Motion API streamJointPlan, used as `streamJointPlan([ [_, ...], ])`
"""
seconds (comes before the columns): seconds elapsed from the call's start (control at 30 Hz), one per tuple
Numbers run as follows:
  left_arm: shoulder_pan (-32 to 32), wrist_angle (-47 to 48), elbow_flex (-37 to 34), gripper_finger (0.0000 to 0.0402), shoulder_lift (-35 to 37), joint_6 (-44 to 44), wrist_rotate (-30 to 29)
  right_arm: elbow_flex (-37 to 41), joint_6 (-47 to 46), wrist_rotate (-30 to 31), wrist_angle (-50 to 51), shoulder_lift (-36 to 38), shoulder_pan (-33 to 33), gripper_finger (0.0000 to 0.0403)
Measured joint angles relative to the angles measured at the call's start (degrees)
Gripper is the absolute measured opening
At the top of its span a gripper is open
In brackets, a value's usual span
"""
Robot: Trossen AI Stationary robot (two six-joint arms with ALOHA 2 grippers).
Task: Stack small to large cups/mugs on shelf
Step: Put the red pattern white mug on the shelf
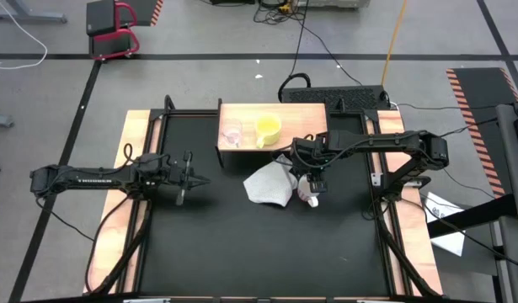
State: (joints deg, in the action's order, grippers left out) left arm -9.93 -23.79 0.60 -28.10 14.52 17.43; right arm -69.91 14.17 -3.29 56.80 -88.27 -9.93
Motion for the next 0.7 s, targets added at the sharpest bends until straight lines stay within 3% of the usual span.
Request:
streamJointPlan([
  [0.7, 0.0, 0.0, 0.0, 0.0031, 0.0, -1.3, 0.0, 0.0, -0.6, 0.0, -1.5, 0.0, 0.0, 0.0153],
])
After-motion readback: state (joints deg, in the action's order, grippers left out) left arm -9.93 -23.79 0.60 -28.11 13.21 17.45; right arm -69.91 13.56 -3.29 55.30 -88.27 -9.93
